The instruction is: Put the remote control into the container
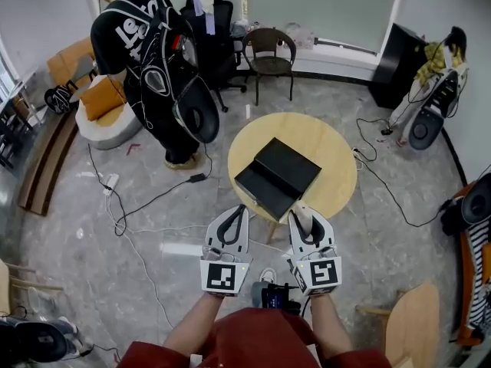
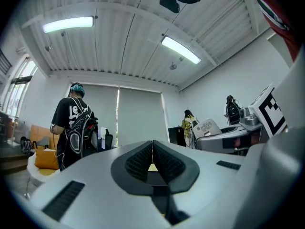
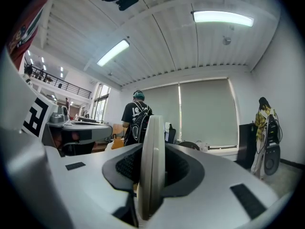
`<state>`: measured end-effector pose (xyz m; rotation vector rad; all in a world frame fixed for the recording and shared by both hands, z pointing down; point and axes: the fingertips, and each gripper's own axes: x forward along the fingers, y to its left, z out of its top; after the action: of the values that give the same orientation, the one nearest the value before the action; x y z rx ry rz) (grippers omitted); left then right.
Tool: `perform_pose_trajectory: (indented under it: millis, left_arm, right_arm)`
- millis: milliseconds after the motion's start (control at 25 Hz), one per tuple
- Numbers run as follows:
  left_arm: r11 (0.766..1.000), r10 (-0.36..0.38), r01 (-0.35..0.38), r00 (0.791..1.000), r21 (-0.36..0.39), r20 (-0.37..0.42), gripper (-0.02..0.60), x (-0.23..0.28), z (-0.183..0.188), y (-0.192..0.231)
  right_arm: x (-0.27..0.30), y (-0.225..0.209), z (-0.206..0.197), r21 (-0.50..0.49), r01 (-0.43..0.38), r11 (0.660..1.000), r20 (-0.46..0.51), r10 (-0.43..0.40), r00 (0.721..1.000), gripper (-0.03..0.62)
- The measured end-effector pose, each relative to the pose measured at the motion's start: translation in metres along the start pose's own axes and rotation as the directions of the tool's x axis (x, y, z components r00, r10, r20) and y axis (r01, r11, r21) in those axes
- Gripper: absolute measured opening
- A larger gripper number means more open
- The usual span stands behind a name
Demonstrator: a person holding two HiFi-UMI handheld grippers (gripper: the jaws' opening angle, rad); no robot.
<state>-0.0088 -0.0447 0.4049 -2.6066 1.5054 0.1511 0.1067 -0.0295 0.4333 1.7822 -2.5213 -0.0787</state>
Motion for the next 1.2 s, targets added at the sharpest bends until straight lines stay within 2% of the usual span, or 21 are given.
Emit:
perform_pose_trajectory:
  millis: [400, 640, 880, 1200]
  left_arm:
    - [1.000, -0.004, 0.004, 0.999, 0.002, -0.047, 0.017, 0.105, -0.014, -0.008]
    - [1.000, -0.007, 0.008, 0.999, 0.012, -0.052, 0.017, 0.149, -0.016, -0.018]
    - [1.000, -0.012, 0.013, 0.998, 0.009, -0.064, 0.017, 0.170, -0.024, -0.018]
    - [0.999, -0.032, 0.032, 0.998, -0.002, -0.060, 0.017, 0.190, -0.038, 0.008]
  right_arm:
    - [0.064, -0.079, -0.002, 0.025, -0.013, 1.000, 0.004, 0.013, 1.000, 0.120]
    - [0.080, -0.118, -0.004, 0.044, -0.007, 0.999, 0.007, 0.007, 1.000, 0.120]
    - [0.093, -0.136, -0.009, 0.062, 0.010, 0.998, -0.005, -0.010, 1.000, 0.119]
    - [0.124, -0.131, -0.015, 0.043, 0.022, 0.999, -0.030, -0.021, 0.999, 0.119]
